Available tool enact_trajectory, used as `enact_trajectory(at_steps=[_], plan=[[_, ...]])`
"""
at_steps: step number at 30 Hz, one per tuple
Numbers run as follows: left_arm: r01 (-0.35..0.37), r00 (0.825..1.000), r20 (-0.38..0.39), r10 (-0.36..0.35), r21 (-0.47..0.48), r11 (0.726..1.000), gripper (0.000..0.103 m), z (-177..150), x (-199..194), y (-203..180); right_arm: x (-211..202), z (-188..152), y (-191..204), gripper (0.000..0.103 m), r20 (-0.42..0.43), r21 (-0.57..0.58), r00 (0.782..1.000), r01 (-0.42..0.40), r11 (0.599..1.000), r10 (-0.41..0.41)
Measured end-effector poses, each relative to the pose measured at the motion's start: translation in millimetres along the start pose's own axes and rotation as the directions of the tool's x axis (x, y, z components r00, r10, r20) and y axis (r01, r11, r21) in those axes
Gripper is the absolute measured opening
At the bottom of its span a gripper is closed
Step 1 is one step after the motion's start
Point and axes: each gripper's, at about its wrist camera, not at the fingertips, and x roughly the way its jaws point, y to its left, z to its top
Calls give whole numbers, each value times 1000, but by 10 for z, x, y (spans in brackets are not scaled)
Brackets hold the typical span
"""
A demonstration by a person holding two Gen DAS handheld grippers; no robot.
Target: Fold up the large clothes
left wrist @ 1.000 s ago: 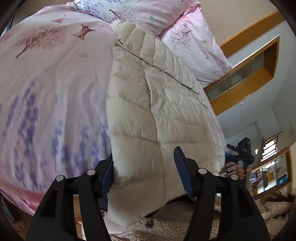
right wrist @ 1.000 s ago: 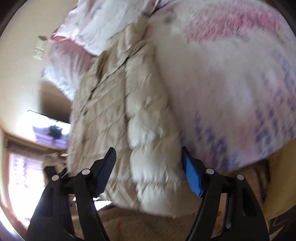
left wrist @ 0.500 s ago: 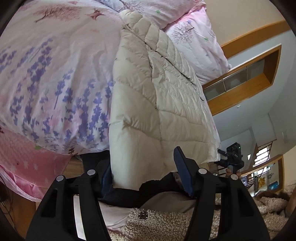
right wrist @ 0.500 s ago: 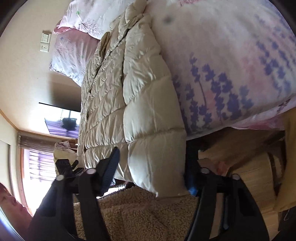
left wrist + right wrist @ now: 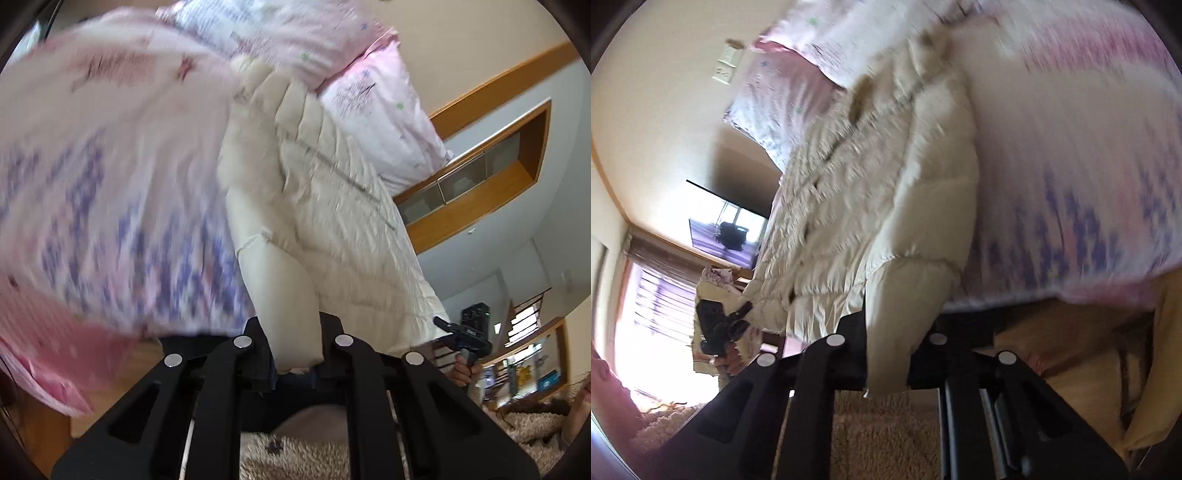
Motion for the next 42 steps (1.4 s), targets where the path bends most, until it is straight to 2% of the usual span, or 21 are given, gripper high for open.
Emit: enact_trajectory(at_steps=[3,4,6,8,13,14,16,17,21,26,28,30,33,36,42], plan=[[-26,998,63,25,17,999,11,172,-74,-77,-126,111,205,13,137,-64,988,79,995,-69],[-43,995,89,41,21,999,11,239,-92,-104,-163,153,304,13,205,-86,973,125,988,-105],[-71,990,127,66,32,997,11,358,-102,-158,-176,223,443,12,282,-105,949,176,979,-140],[-111,980,173,100,53,992,11,515,-86,-257,-183,315,619,12,372,-139,913,230,963,-165],[-160,952,273,138,60,985,11,977,-37,-416,-125,619,984,12,532,-203,821,359,911,-205],[-171,946,290,146,63,983,11,1081,-17,-444,-103,696,1076,12,568,-215,795,394,894,-213],[-196,931,327,164,70,978,11,1319,44,-513,-70,843,1191,12,622,-228,752,442,867,-219],[-204,926,337,168,72,976,11,1409,71,-543,-41,928,1239,12,637,-228,739,455,861,-221],[-245,903,384,193,92,965,11,1898,242,-640,105,1349,1425,12,682,-226,695,497,838,-228],[-279,883,421,207,118,953,11,2405,523,-694,368,1908,1452,12,710,-180,657,517,837,-253],[-279,887,409,214,105,955,11,2584,709,-640,550,2136,1349,12,696,-147,658,521,841,-286],[-275,899,374,231,70,959,11,2739,950,-519,733,2329,1224,12,669,-111,669,521,846,-324],[-280,911,322,256,29,960,11,2867,1251,-333,1046,2617,980,12,595,-52,708,507,860,-382],[-259,925,279,256,-28,966,11,2938,1465,-146,1293,2787,792,13,535,-12,732,505,863,-421],[-205,946,236,223,-98,974,12,3055,1712,101,1530,3123,516,20,444,76,789,439,895,-425]])
